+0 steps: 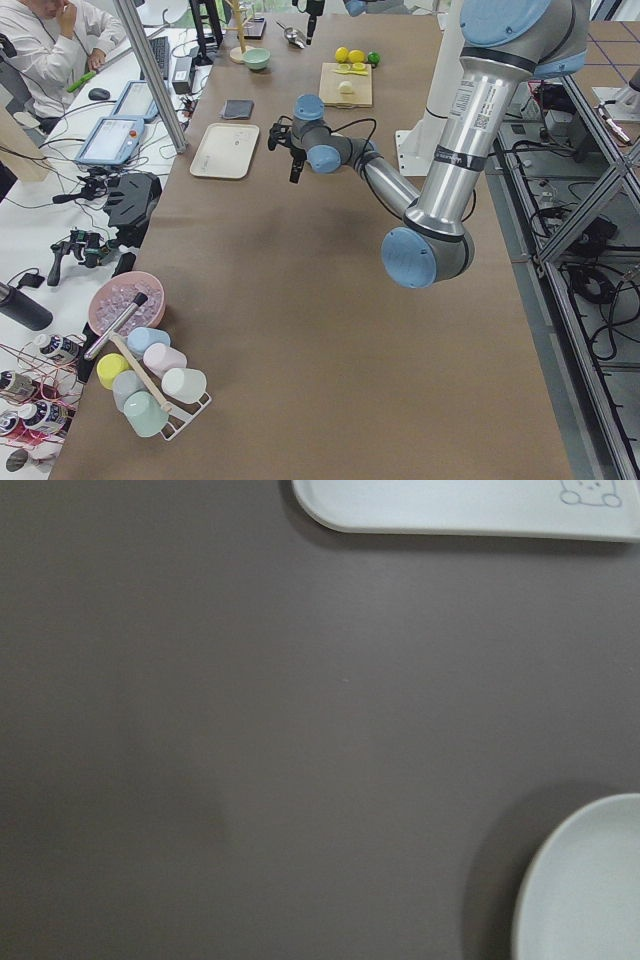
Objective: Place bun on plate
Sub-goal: 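Withdraw the left gripper while the right gripper moves toward the cutting board, then lower the right gripper onto the cream bun and close it, then lift the bun with the right gripper and carry it to the plate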
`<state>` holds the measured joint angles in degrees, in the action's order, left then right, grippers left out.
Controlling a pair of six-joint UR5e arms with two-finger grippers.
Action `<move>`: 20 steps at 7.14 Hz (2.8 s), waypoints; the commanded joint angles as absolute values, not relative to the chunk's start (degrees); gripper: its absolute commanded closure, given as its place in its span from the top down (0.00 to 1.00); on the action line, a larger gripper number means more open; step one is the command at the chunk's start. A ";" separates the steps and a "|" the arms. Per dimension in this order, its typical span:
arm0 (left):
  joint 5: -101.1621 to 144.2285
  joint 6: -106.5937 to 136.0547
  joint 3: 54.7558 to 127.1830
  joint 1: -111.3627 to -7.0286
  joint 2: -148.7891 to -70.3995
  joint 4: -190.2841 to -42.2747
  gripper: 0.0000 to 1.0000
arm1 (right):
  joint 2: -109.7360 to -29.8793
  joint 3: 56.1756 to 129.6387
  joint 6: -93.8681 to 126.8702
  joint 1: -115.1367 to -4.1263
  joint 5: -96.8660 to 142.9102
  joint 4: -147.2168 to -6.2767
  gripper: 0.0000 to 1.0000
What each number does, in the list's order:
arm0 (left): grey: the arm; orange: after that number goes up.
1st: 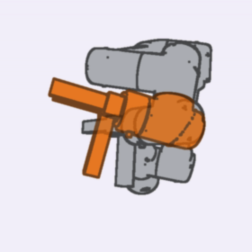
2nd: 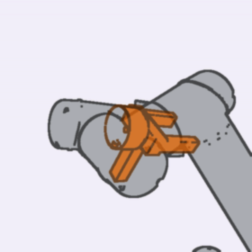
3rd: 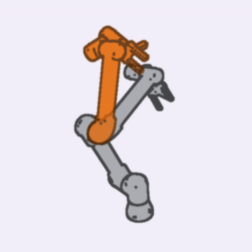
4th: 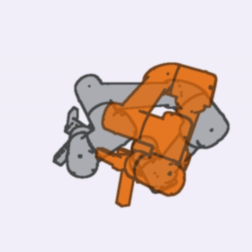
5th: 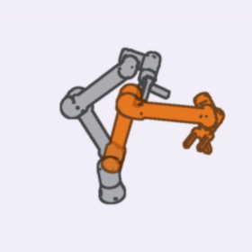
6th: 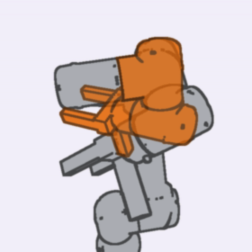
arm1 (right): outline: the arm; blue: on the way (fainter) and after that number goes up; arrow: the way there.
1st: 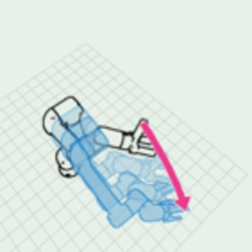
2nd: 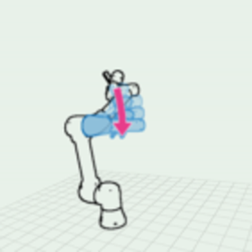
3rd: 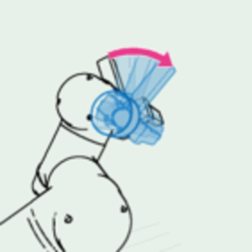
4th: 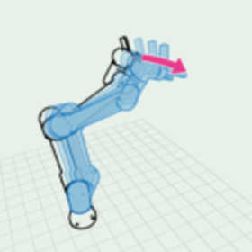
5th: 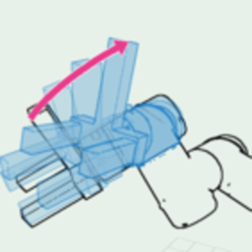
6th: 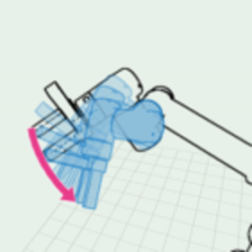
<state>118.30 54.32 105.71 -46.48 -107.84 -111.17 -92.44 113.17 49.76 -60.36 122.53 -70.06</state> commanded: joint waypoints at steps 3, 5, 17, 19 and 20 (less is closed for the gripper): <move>133.58 40.76 103.47 -68.53 -95.49 -110.65 0.98 | -92.55 120.40 64.30 -45.30 112.61 -76.29 0.98; 132.81 34.89 102.22 -70.66 -94.48 -110.30 0.98 | -92.64 120.59 72.82 -36.52 106.55 -76.29 0.98; 132.71 34.63 102.04 -70.66 -95.01 -110.48 0.98 | -97.56 115.74 74.62 -25.49 99.31 -63.80 0.30; 132.71 34.63 101.95 -70.58 -95.01 -110.48 0.98 | -88.91 117.07 74.62 -25.84 99.32 -75.17 0.30; 132.80 34.63 101.95 -70.66 -95.01 -110.48 0.98 | -82.42 116.64 74.71 -25.75 99.23 -82.19 0.31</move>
